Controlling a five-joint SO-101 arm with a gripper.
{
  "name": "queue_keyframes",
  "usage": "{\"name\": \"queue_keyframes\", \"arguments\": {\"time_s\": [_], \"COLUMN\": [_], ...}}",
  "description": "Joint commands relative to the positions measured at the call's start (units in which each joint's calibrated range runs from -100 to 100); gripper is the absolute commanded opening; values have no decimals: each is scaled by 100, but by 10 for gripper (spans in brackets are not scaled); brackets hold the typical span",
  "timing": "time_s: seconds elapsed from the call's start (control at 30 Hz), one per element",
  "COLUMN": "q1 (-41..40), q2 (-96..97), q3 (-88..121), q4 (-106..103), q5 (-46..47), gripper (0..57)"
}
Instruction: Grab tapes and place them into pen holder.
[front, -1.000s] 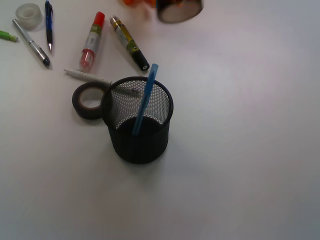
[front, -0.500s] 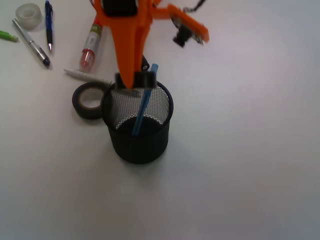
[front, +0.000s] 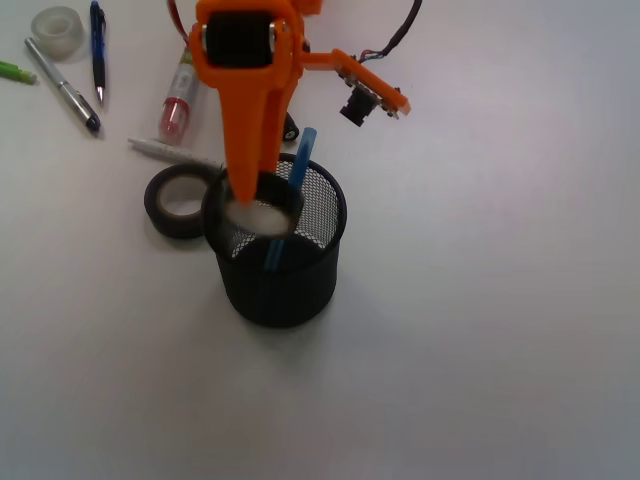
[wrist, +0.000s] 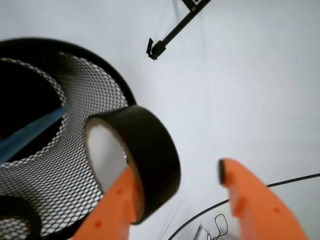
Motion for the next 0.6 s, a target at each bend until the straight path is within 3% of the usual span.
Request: {"name": "queue_keyframes", "arguments": {"time_s": [0.0, 0.57], "q1": [-25, -205], "q2": [-94, -145], "q3": [-217, -307], "q4": [413, 1121], "q5": [-142, -640], "gripper": [268, 273]}}
